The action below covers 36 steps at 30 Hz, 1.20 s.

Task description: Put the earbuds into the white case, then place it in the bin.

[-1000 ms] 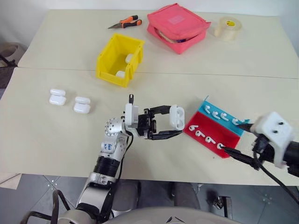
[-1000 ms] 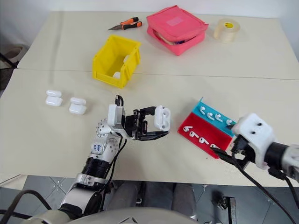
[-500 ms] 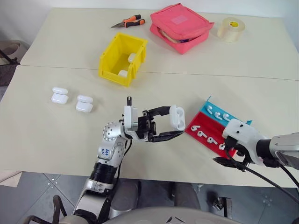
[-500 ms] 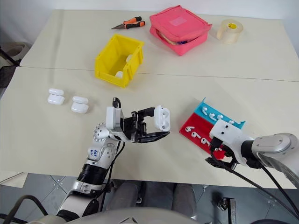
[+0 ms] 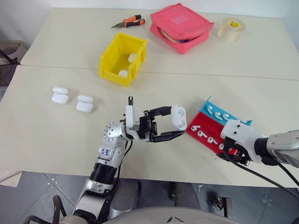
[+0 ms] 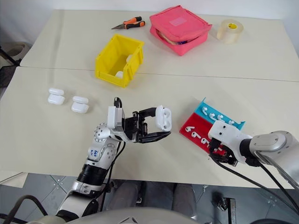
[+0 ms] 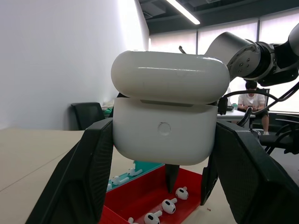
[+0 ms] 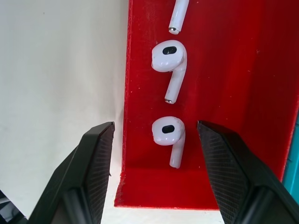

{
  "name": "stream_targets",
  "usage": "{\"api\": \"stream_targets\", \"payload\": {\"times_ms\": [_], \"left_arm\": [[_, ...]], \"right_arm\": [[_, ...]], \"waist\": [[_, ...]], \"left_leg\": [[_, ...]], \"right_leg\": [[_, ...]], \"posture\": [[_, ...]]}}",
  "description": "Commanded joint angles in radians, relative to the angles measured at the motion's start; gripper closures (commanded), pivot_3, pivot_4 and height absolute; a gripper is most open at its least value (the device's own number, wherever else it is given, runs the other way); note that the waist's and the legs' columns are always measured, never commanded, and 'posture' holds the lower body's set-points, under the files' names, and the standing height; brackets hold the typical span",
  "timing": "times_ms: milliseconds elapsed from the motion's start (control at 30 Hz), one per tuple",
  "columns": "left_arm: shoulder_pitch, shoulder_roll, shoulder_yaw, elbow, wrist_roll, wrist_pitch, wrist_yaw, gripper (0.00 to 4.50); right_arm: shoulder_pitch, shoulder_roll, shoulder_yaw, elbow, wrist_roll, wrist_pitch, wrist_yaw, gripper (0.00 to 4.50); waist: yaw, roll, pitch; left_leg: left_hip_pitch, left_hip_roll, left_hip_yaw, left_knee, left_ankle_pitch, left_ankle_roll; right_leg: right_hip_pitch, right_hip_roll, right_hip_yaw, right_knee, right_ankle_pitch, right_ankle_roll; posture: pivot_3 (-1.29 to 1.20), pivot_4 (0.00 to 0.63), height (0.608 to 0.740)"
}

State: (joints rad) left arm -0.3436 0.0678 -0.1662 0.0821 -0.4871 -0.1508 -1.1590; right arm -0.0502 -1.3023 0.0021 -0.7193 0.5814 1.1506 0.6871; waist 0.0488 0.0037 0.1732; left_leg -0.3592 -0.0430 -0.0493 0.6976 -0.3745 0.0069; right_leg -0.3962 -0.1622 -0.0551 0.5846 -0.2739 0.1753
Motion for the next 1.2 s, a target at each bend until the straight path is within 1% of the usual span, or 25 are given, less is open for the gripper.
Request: {"api": "stream_targets", "payload": {"times_ms": [33,167,267,333,733,833,867,933,1033,1133,1200], "left_arm": [[-0.004,0.002,-0.002,-0.045,-0.024,0.003,-0.004,1.69],[-0.008,0.004,0.0,-0.041,-0.027,0.006,-0.008,1.69],[-0.008,0.004,-0.001,-0.041,-0.027,0.007,-0.009,1.69],[-0.006,0.005,-0.001,-0.044,-0.026,0.009,-0.009,1.69],[0.004,0.008,-0.004,-0.056,-0.027,0.016,-0.012,1.69],[0.002,0.01,-0.001,-0.055,-0.028,0.016,-0.016,1.69],[0.001,0.011,0.0,-0.055,-0.029,0.017,-0.017,1.69],[0.001,0.016,0.003,-0.054,-0.033,0.02,-0.024,1.69],[-0.005,0.027,0.006,-0.049,-0.043,0.035,-0.03,1.69],[-0.019,0.04,0.017,-0.031,-0.053,0.044,-0.048,1.69],[-0.035,0.045,0.025,-0.013,-0.054,0.054,-0.052,1.69]], "right_arm": [[0.009,-0.022,0.003,-0.016,-0.03,-0.026,0.024,1.64],[0.013,-0.018,0.006,-0.013,-0.047,-0.036,0.036,1.64],[0.014,-0.011,0.009,-0.013,-0.058,-0.039,0.04,2.26],[0.018,-0.006,0.01,-0.014,-0.062,-0.039,0.042,2.92],[0.025,0.003,0.022,-0.02,-0.077,-0.054,0.052,2.92],[0.021,0.012,0.026,-0.02,-0.083,-0.064,0.054,3.49],[0.02,0.017,0.026,-0.022,-0.085,-0.064,0.052,3.77],[0.022,0.029,0.019,-0.028,-0.087,-0.056,0.042,3.77],[0.041,0.046,-0.029,-0.046,-0.073,-0.057,0.044,3.77],[0.078,0.085,-0.138,-0.077,-0.043,-0.075,0.06,3.77],[0.131,0.161,-0.268,-0.085,-0.025,-0.169,0.1,3.77]], "waist": [[0.0,0.0,0.0],[0.0,0.0,0.0],[0.0,0.0,0.0],[0.0,0.0,0.0],[-0.001,0.0,0.0],[-0.001,0.0,0.0],[-0.001,0.0,0.0],[-0.001,0.0,0.0],[-0.002,0.0,0.0],[0.001,0.0,0.0],[0.002,0.0,0.0]], "left_leg": [[0.0,0.0,0.0,0.0,0.0,0.0],[0.0,0.0,0.0,0.0,0.0,0.0],[0.0,0.0,0.0,0.0,0.0,0.0],[0.0,0.0,0.0,0.0,0.0,0.0],[0.0,0.0,0.0,0.0,0.0,0.0],[0.0,0.0,0.0,0.0,0.0,0.0],[0.0,0.0,0.0,0.0,0.0,0.0],[0.0,0.0,0.0,0.0,0.0,0.0],[0.0,0.0,0.0,0.0,0.0,0.0],[0.0,0.0,0.0,0.0,0.0,0.0],[0.0,0.0,0.0,0.0,0.0,0.0]], "right_leg": [[0.0,0.0,0.0,0.0,0.0,0.0],[0.0,0.0,0.0,0.0,0.0,0.0],[0.0,0.0,0.0,0.0,0.0,0.0],[0.0,0.0,0.0,0.0,0.0,0.0],[0.0,0.0,0.0,0.0,0.0,0.0],[0.0,0.0,0.0,0.0,0.0,0.0],[0.0,0.0,0.0,0.0,0.0,0.0],[0.0,0.0,0.0,0.0,0.0,0.0],[0.0,0.0,0.0,0.0,0.0,0.0],[0.0,0.0,0.0,0.0,0.0,0.0],[0.0,0.0,0.0,0.0,0.0,0.0]], "posture": [[0.0,0.15,0.74],[0.0,0.15,0.74],[0.0,0.15,0.74],[0.0,0.15,0.74],[0.0,0.15,0.74],[0.0,0.15,0.74],[0.0,0.15,0.74],[0.0,0.15,0.74],[0.0,0.15,0.74],[0.0,0.15,0.74],[0.0,0.15,0.74]]}}
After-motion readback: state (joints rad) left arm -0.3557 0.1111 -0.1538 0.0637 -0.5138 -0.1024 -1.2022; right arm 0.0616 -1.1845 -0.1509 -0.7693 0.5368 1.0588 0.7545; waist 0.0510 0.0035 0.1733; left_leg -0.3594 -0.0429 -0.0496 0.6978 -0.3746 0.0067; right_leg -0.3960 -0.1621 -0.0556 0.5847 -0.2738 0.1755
